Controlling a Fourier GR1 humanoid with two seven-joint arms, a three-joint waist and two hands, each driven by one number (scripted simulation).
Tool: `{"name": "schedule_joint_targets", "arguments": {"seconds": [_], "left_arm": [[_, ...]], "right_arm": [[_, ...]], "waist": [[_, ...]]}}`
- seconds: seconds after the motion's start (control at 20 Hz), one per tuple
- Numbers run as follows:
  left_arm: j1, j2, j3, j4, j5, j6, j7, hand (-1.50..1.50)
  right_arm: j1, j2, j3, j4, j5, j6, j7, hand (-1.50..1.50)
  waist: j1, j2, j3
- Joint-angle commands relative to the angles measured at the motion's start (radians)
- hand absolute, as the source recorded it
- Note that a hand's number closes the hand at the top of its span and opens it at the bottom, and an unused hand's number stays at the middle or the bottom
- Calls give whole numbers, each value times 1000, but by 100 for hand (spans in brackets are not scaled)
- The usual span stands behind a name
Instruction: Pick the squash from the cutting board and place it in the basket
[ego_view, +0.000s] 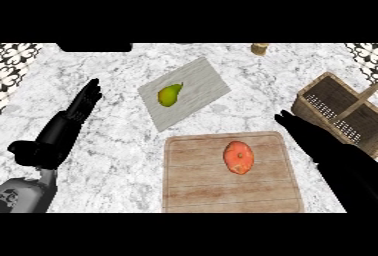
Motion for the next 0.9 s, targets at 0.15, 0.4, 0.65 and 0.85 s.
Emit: {"name": "schedule_joint_targets", "arguments": {"seconds": [0.15, 0.4, 0.65, 0.85], "left_arm": [[15, -17, 40, -53, -16, -28, 49, 0], [-24, -69, 50, 25, -58, -45, 24, 0], [4, -113, 53, 18, -125, -47, -11, 0], [62, -81, 126, -11, -97, -127, -13, 0]], "right_arm": [[67, 125, 74, 180, 230, -127, -160, -150], [157, 138, 113, 305, 372, -236, -361, -150], [38, 189, 30, 457, 369, -214, -422, -150], [200, 201, 73, 424, 456, -312, -515, -150]], "waist": [[8, 2, 1], [0, 2, 0], [5, 2, 0], [3, 1, 0]]}}
